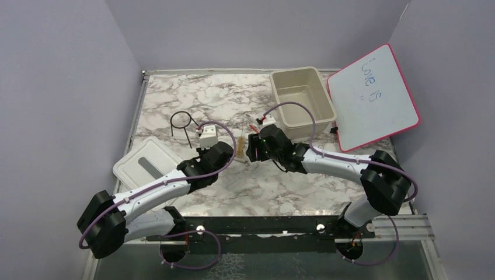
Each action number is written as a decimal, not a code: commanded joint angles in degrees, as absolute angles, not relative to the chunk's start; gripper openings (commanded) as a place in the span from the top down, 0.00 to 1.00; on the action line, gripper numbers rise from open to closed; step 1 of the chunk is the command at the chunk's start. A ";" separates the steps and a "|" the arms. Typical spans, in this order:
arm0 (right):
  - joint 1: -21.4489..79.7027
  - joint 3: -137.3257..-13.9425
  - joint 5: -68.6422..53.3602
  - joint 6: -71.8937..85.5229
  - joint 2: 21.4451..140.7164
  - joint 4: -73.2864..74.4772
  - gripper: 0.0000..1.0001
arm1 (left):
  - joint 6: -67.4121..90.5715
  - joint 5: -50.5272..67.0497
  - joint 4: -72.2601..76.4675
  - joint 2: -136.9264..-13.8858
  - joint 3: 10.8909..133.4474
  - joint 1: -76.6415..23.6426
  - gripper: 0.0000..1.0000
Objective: Organize the chemistry lab equipment
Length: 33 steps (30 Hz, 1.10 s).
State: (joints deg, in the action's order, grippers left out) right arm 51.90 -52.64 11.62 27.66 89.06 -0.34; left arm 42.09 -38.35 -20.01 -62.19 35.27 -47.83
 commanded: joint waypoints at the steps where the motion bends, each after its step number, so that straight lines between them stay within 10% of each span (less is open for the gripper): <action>1: 51.18 -52.98 13.07 29.12 90.28 -0.88 0.40 | 45.12 -39.20 -26.64 -63.77 36.07 -49.45 0.90; 33: 49.00 -51.94 9.86 31.70 90.82 -1.32 0.41 | 43.16 -42.80 -17.80 -61.88 29.47 -49.92 0.90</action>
